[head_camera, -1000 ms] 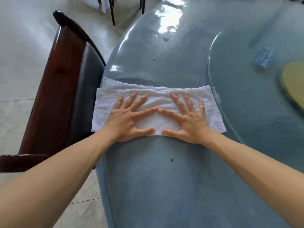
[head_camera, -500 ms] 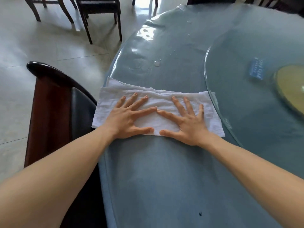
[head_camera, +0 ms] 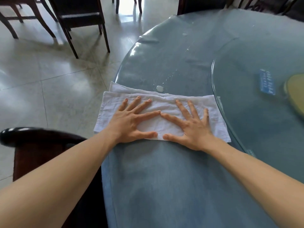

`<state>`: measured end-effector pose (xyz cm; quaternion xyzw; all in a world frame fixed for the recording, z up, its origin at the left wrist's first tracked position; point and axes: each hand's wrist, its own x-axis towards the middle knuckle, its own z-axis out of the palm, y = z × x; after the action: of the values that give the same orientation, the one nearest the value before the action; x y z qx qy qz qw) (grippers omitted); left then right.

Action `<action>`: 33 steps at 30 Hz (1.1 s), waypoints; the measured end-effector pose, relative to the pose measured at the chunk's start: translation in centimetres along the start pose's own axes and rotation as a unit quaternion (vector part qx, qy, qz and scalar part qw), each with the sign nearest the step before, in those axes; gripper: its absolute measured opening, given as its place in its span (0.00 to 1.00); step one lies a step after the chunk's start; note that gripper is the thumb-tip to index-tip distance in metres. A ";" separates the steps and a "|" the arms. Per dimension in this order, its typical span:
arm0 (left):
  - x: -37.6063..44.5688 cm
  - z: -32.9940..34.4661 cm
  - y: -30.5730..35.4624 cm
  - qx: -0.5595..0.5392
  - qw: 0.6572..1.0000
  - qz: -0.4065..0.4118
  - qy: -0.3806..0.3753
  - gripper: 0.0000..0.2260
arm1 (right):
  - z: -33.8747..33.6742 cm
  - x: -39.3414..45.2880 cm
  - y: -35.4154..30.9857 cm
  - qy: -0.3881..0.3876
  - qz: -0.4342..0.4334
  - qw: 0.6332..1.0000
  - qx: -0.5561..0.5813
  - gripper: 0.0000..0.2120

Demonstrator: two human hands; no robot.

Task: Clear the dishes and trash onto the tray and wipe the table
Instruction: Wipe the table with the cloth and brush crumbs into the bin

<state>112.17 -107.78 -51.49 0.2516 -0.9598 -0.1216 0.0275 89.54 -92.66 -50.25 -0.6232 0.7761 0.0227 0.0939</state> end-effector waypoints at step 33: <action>22.4 -3.5 -14.5 0.004 0.979 0.202 -0.042 0.39 | -3.6 17.4 1.2 -0.016 0.196 0.979 0.046 0.38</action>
<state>99.93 -131.74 -51.85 0.0477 -0.9915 -0.1207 0.0100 84.39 -109.67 -49.80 -0.4534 0.8818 0.0148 0.1291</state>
